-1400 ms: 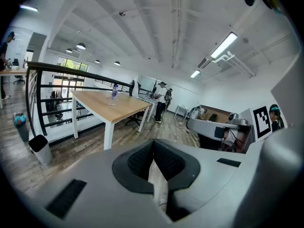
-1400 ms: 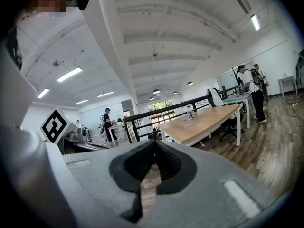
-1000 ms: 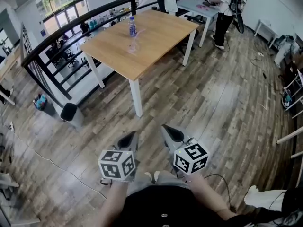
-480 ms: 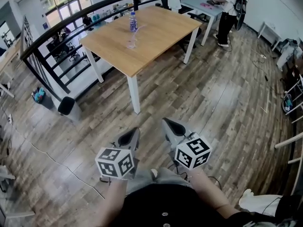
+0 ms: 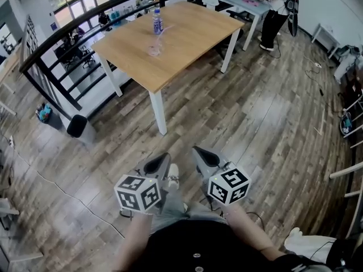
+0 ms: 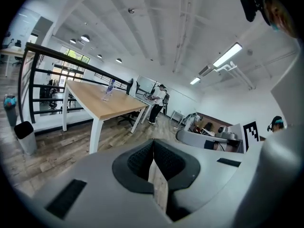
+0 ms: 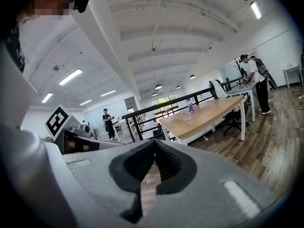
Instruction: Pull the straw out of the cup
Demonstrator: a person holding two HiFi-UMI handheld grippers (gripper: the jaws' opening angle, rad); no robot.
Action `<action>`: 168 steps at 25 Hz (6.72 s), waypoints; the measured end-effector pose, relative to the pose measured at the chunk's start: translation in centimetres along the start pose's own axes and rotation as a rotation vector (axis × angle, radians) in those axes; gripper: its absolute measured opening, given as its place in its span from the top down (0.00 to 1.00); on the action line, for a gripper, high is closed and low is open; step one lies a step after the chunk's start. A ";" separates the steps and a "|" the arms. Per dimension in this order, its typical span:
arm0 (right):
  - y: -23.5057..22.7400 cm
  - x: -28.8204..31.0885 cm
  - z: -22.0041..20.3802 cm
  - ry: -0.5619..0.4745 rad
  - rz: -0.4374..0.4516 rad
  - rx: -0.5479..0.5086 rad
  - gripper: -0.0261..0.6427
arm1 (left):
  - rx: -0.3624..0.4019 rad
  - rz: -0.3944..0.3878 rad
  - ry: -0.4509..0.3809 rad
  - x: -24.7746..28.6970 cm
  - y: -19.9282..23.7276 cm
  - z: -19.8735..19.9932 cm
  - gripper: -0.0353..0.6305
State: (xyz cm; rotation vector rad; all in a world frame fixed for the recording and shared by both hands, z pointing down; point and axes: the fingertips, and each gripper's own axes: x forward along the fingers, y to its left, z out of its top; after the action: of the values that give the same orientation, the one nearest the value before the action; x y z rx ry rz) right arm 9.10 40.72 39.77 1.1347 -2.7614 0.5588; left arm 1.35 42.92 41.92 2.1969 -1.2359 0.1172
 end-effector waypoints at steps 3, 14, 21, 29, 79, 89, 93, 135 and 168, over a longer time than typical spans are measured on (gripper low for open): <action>-1.6 2.4 0.7 -0.002 -0.004 -0.001 0.96 | 0.008 -0.018 0.009 2.4 1.5 1.3 0.92; -9.0 13.9 7.3 -0.044 -0.034 -0.006 0.96 | -0.008 -0.037 -0.004 12.0 10.6 11.2 0.92; -12.7 21.1 10.6 -0.063 -0.060 -0.025 0.96 | 0.036 -0.069 -0.002 17.3 15.1 17.1 0.92; -16.0 24.2 11.4 -0.055 -0.114 0.011 0.96 | 0.021 -0.082 0.037 21.0 18.5 19.2 0.92; -40.5 51.2 21.7 0.142 0.331 0.014 0.96 | -0.121 0.339 -0.231 45.5 33.3 37.6 0.92; -40.8 51.9 21.9 0.153 0.329 0.009 0.96 | -0.123 0.360 -0.237 45.8 34.2 38.4 0.92; -41.2 52.2 22.0 0.155 0.309 0.017 0.96 | -0.120 0.350 -0.222 46.0 34.5 38.7 0.92; -41.1 56.0 20.6 0.183 0.233 0.096 0.96 | 0.366 0.313 0.122 49.3 38.8 40.6 0.73; -42.7 56.6 19.2 0.218 0.178 0.160 0.96 | 0.638 0.233 0.395 54.2 42.0 38.2 0.88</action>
State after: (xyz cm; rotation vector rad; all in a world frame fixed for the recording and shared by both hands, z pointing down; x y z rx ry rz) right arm -0.88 -31.68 47.66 0.8026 -2.6805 0.8813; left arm -9.89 -34.38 49.72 2.3521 -1.3320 1.1184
